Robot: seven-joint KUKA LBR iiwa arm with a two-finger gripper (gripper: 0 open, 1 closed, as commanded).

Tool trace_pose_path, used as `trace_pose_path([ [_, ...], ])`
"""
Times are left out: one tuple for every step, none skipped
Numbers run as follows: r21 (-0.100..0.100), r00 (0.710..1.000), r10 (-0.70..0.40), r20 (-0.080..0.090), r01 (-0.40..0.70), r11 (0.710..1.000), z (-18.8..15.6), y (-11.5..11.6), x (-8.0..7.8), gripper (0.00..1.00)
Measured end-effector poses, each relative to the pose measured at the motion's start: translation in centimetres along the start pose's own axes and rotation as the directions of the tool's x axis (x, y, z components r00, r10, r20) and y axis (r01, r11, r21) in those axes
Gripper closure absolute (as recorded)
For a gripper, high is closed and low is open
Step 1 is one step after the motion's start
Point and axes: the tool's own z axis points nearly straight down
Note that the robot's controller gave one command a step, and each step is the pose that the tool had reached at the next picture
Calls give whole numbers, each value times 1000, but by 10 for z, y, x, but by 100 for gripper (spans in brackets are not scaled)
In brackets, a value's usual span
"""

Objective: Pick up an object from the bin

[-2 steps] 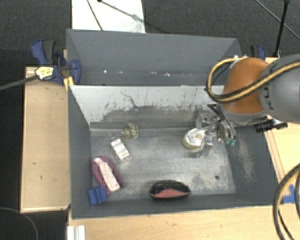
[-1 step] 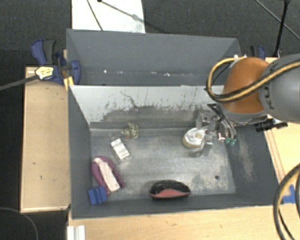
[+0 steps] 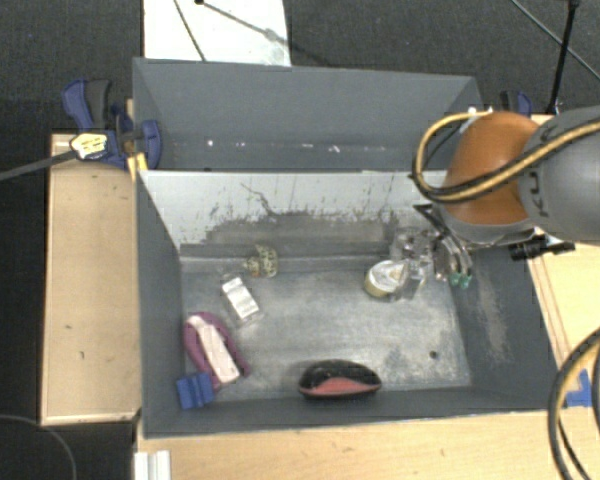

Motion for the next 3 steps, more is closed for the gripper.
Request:
trace_pose_path([
  [3,1000,-5,-24,5,1000,-18,1,-2,100],
  [4,1000,-9,-23,9,1000,-25,1,-4,100],
  [3,1000,-12,-22,12,1000,-65,1,-6,100],
])
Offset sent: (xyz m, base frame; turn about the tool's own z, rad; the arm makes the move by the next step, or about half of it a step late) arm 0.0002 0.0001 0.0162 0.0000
